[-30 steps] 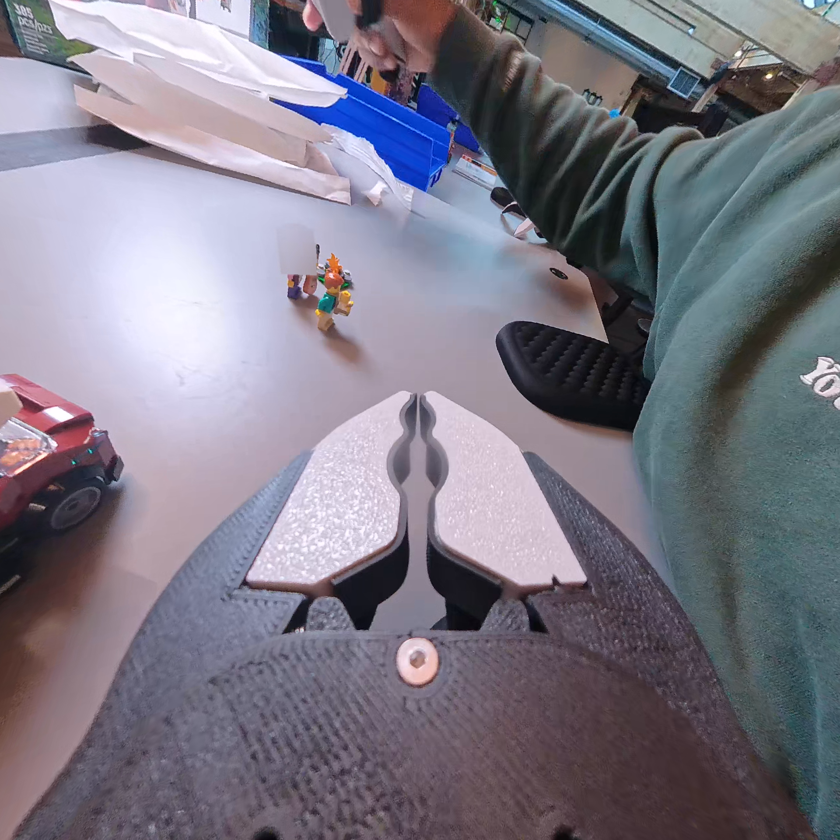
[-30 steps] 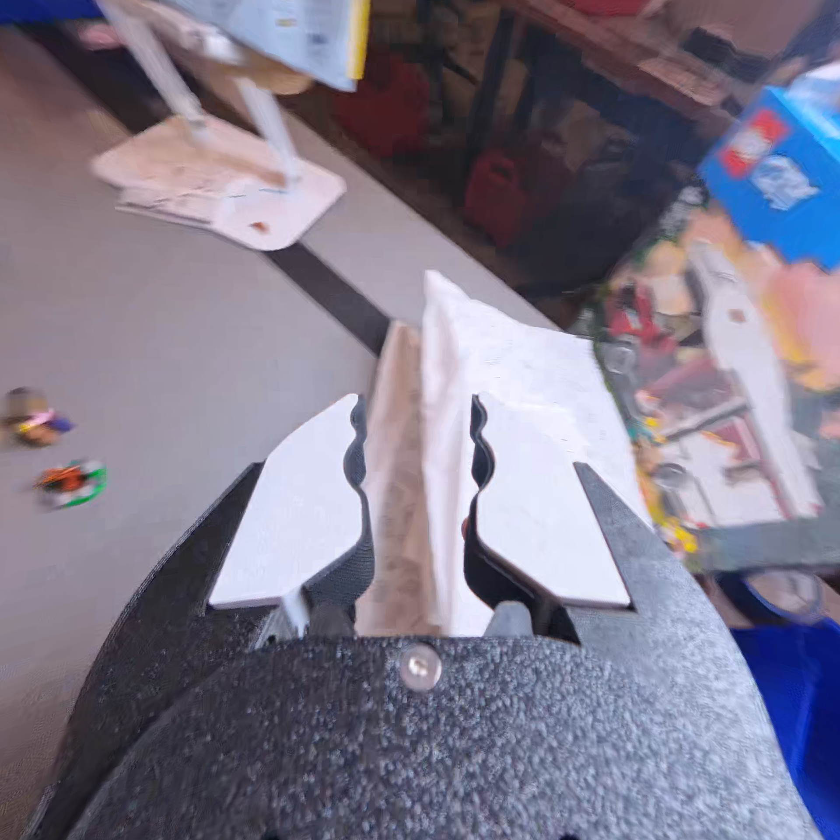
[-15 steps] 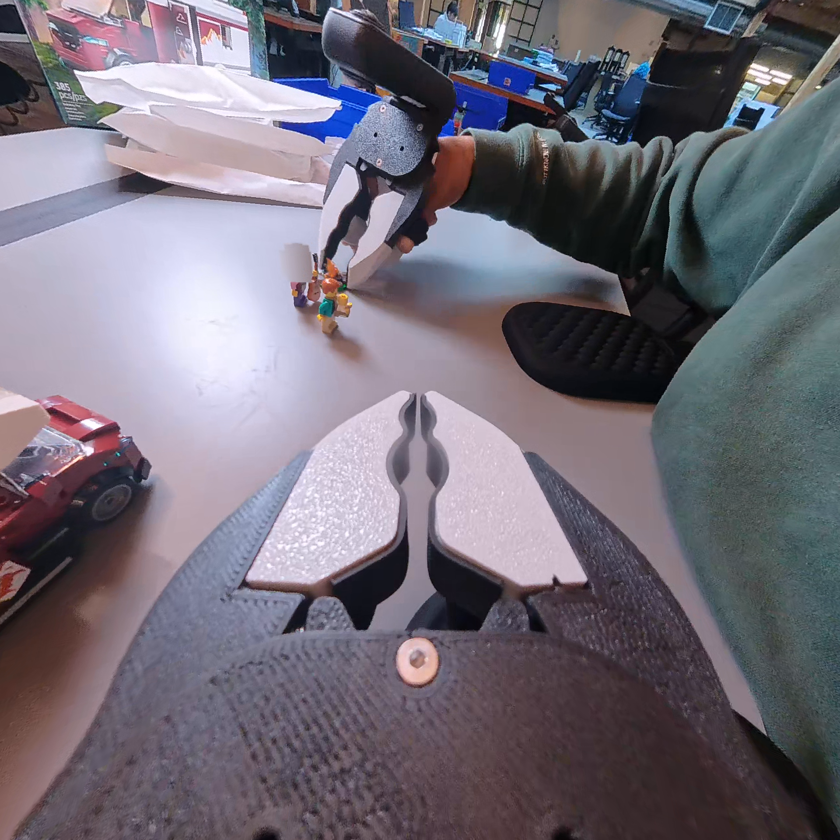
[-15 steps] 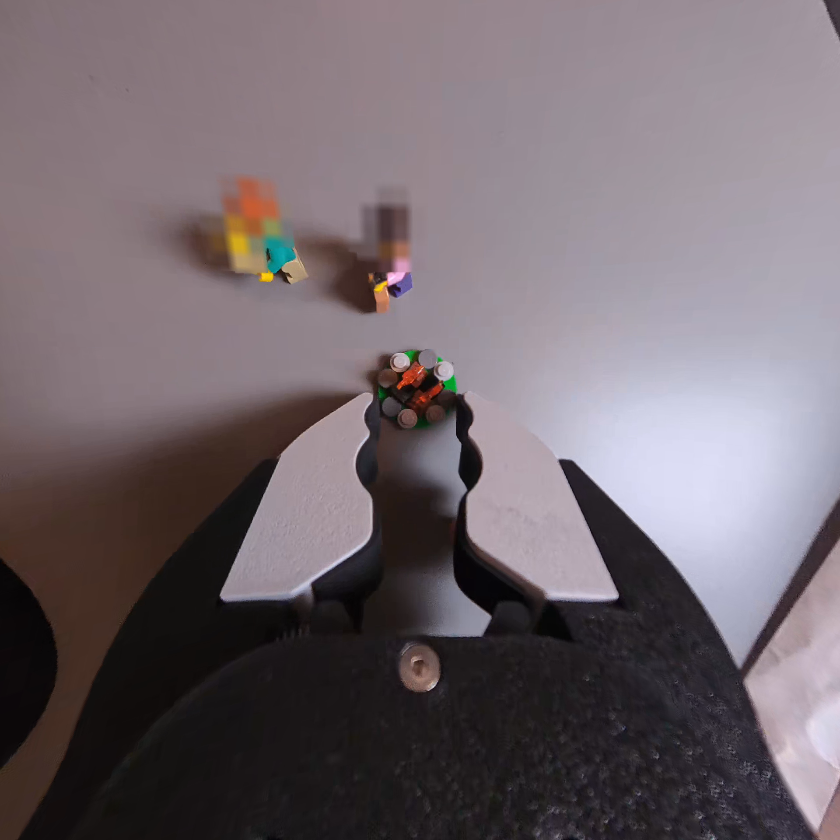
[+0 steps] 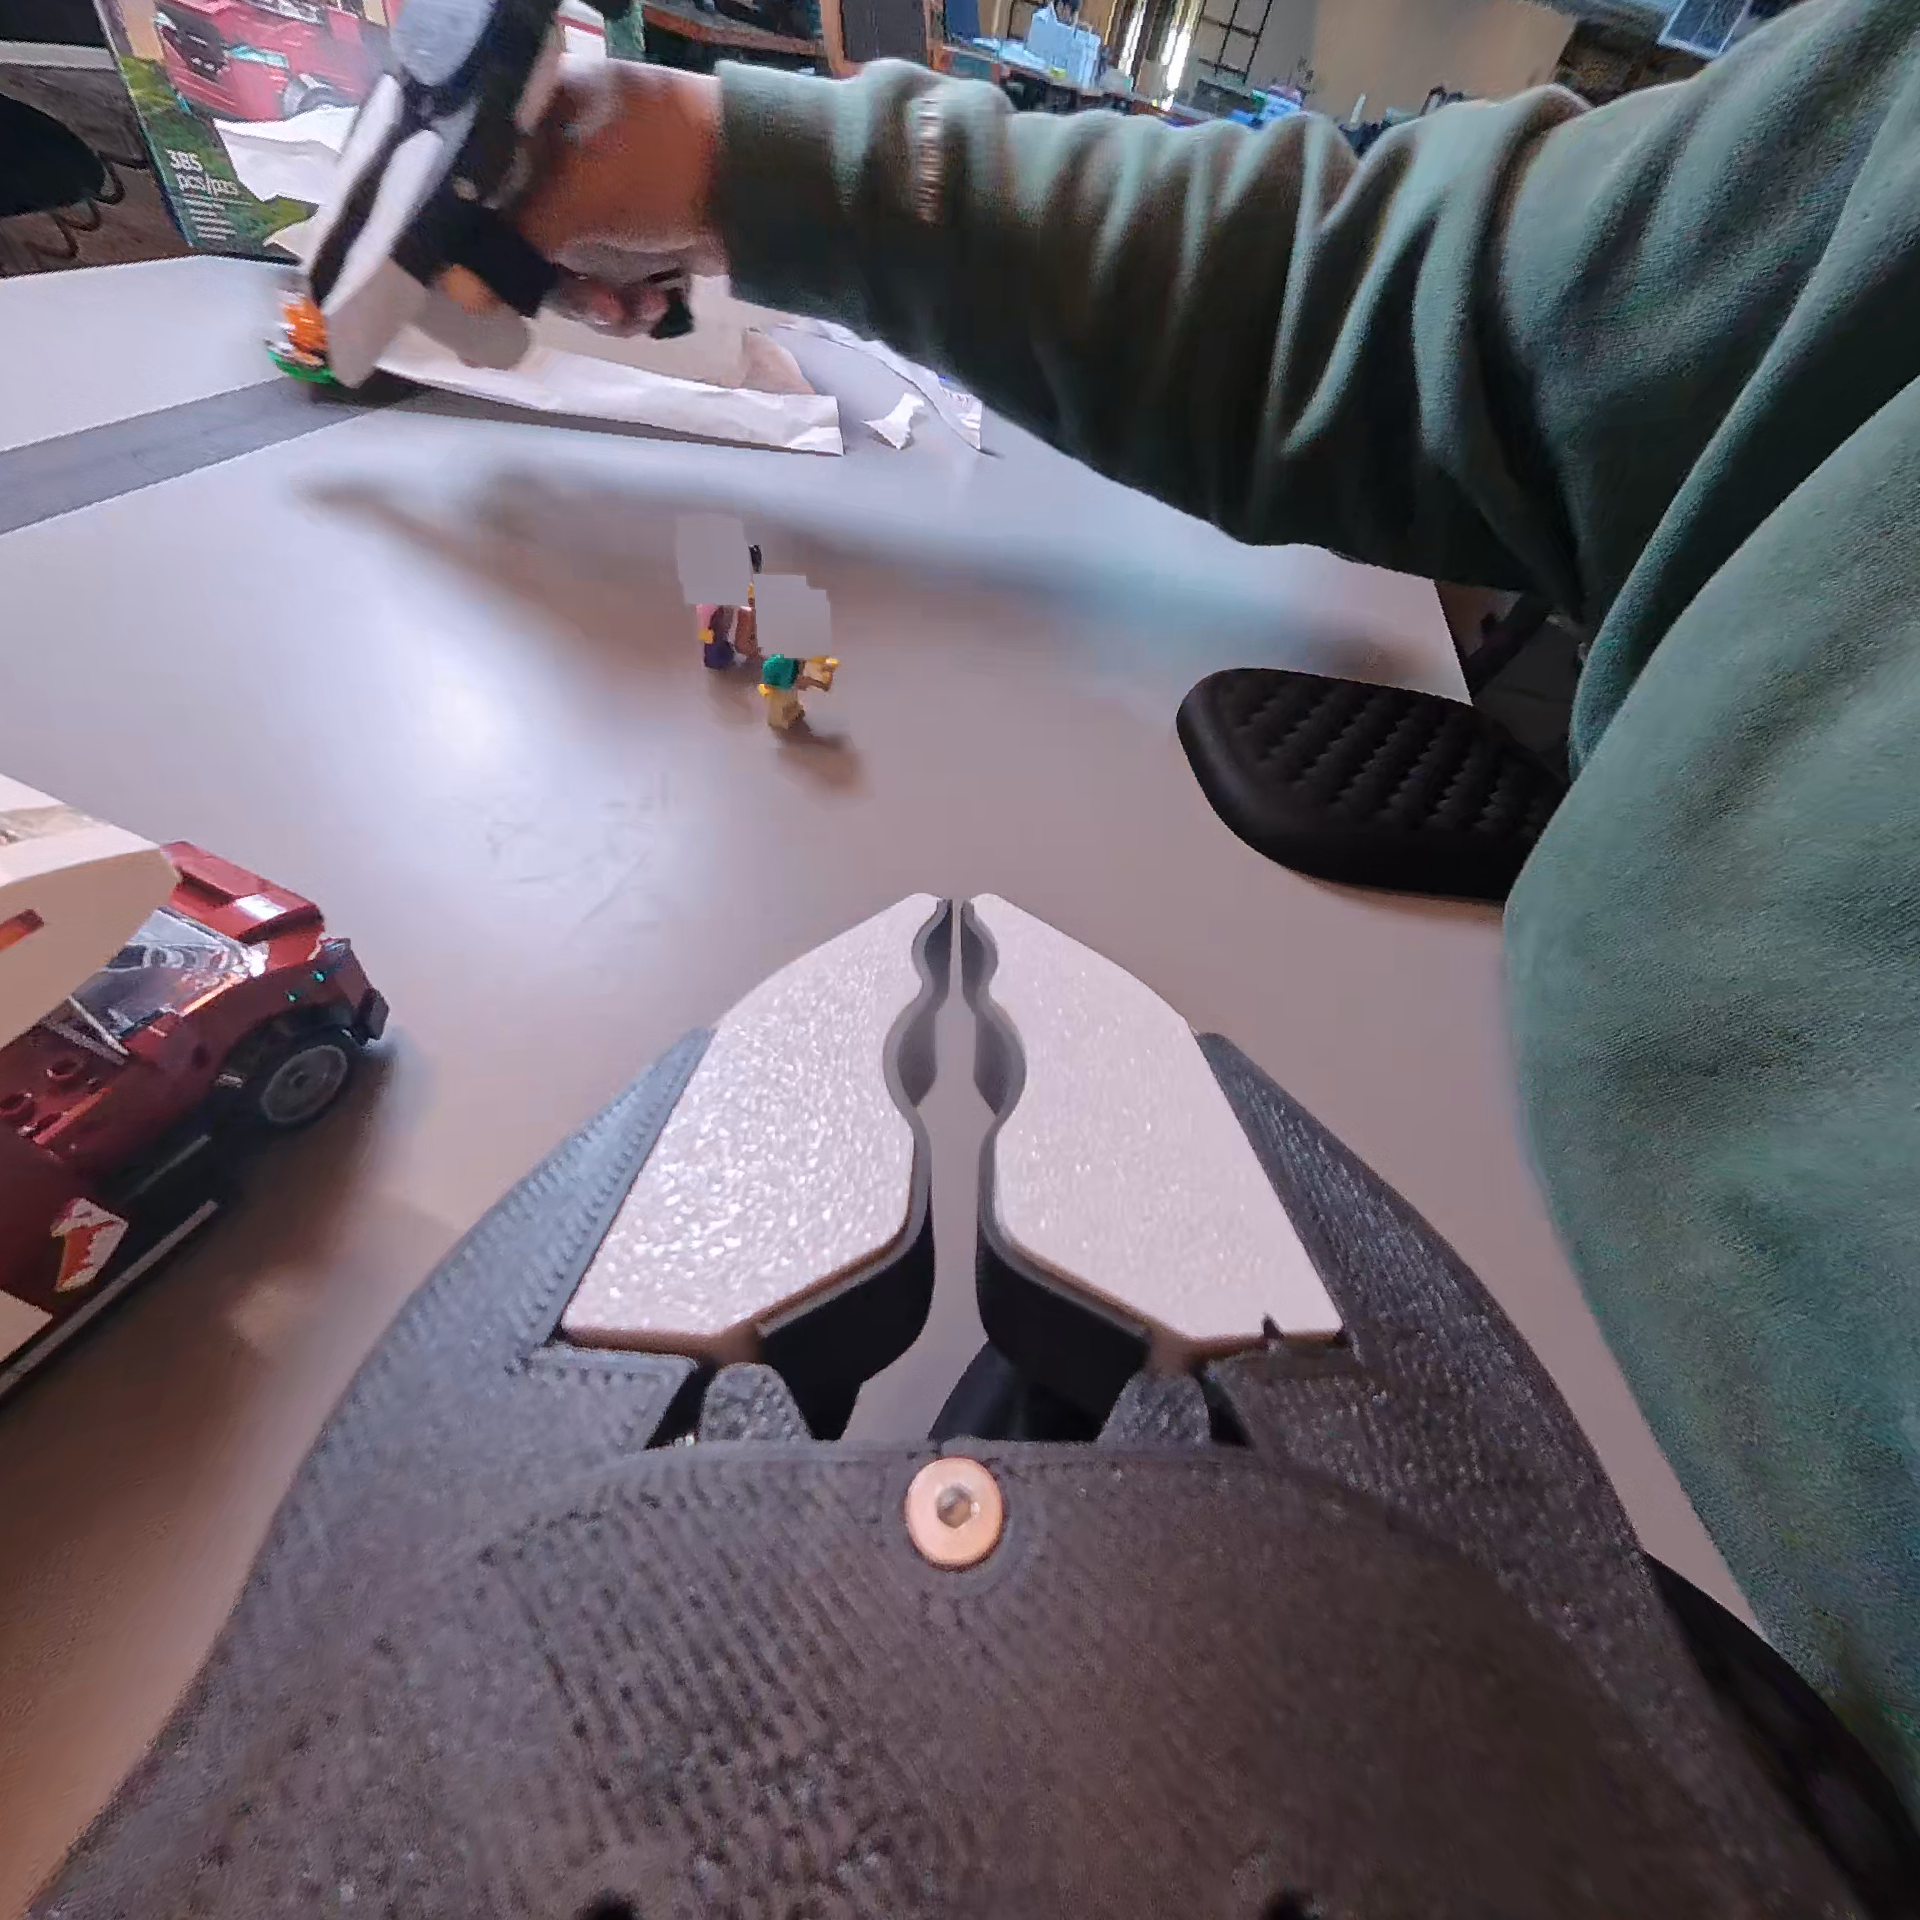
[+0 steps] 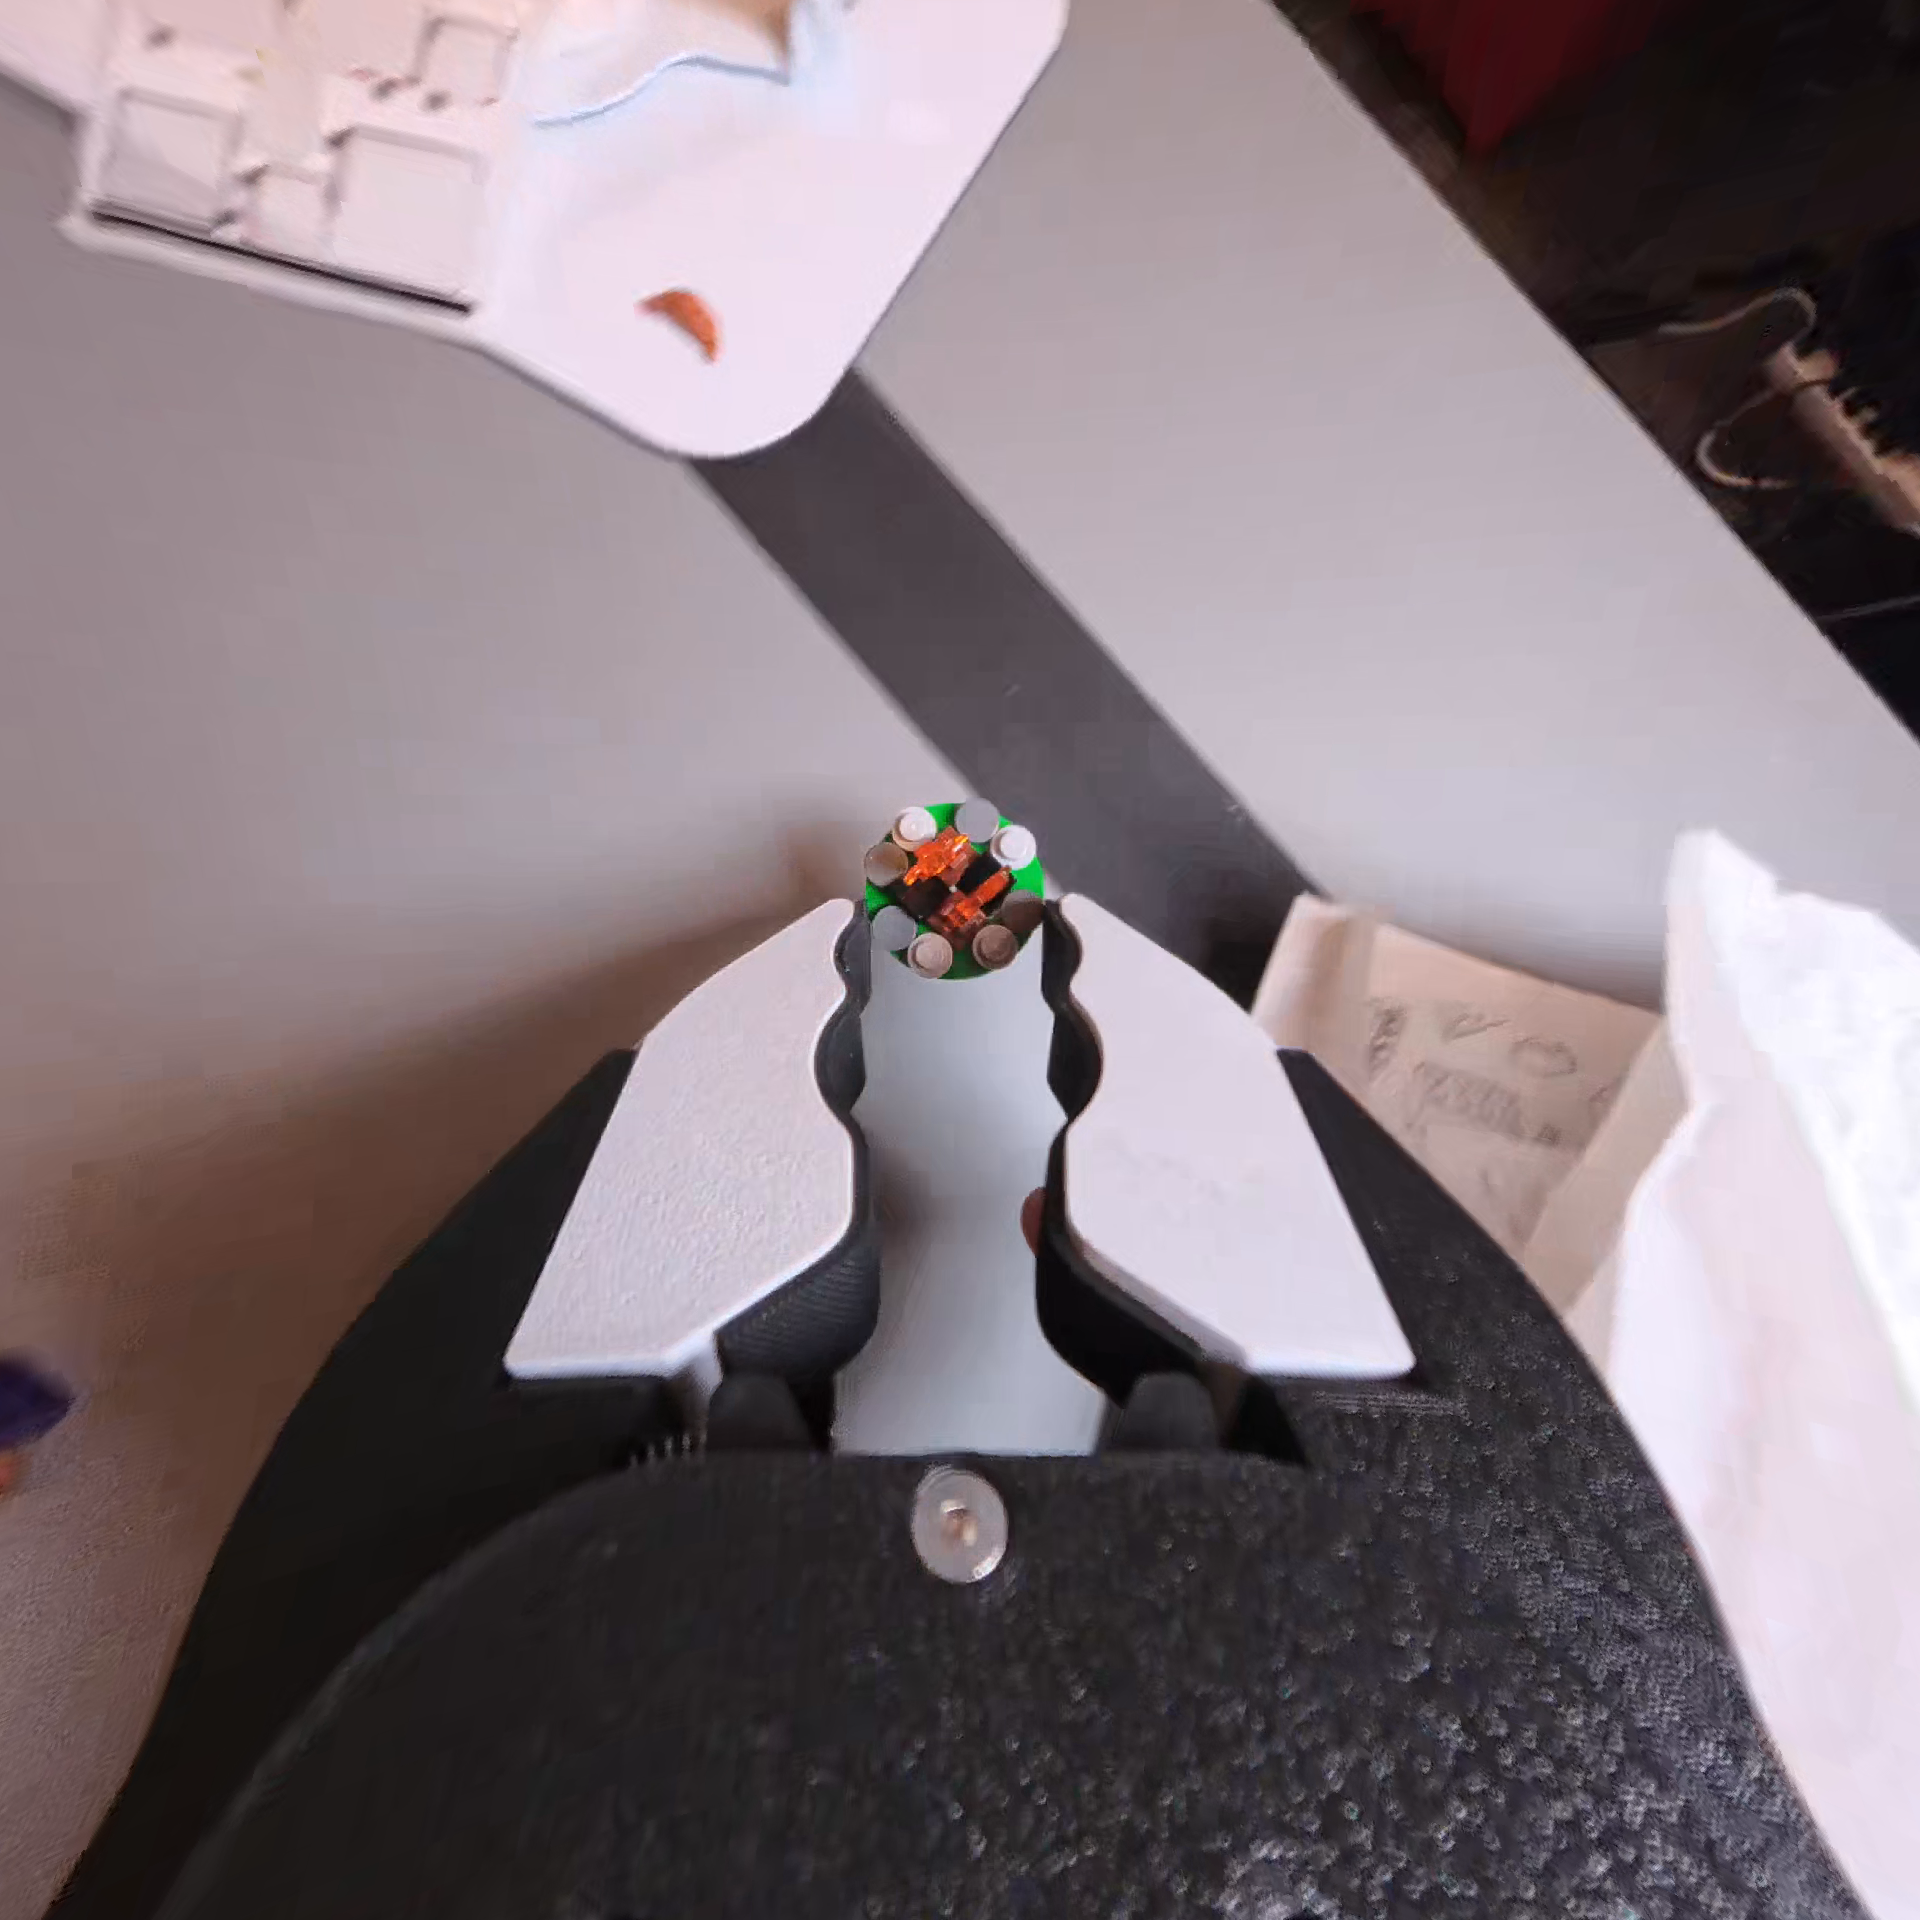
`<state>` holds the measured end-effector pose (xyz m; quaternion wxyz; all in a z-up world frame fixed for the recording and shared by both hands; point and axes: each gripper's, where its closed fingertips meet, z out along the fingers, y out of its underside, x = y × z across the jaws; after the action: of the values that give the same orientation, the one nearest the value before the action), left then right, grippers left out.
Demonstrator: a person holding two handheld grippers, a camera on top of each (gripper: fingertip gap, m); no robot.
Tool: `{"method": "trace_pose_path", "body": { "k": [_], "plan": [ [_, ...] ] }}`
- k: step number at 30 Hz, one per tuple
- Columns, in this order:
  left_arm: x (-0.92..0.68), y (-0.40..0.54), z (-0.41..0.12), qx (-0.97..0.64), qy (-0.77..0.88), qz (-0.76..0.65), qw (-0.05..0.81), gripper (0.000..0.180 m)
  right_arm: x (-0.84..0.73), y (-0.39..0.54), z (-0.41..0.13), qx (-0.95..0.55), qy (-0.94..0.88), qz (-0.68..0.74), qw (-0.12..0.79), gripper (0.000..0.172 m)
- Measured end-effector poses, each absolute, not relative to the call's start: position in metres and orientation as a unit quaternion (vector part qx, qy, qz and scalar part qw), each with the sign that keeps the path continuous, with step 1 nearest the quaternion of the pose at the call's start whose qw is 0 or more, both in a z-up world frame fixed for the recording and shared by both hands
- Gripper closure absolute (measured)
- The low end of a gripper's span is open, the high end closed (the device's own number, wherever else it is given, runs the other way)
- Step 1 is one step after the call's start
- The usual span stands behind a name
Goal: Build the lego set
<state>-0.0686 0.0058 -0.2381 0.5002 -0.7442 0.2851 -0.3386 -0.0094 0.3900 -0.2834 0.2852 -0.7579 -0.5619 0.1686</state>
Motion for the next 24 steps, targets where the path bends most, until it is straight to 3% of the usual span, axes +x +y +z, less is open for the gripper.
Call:
{"method": "trace_pose_path", "body": {
  "k": [5,13,18,24],
  "plan": [
    [-0.074,0.009,-0.234,-0.739,0.259,-0.363,0.505,0.179,-0.032,0.458,-0.302,-0.818,-0.493,0.144,0.259,0.141],
    [-0.073,0.008,-0.235,-0.737,0.258,-0.374,0.501,0.179,-0.036,0.484,-0.318,-0.859,-0.443,0.090,0.240,0.141],
    [-0.073,0.008,-0.235,-0.738,0.260,-0.370,0.501,0.179,-0.041,0.480,-0.305,-0.850,-0.438,0.112,0.271,0.131],
    [-0.071,0.007,-0.237,-0.740,0.268,-0.362,0.500,0.179,-0.051,0.441,-0.272,-0.782,-0.490,0.176,0.342,0.130]
  ]
}}
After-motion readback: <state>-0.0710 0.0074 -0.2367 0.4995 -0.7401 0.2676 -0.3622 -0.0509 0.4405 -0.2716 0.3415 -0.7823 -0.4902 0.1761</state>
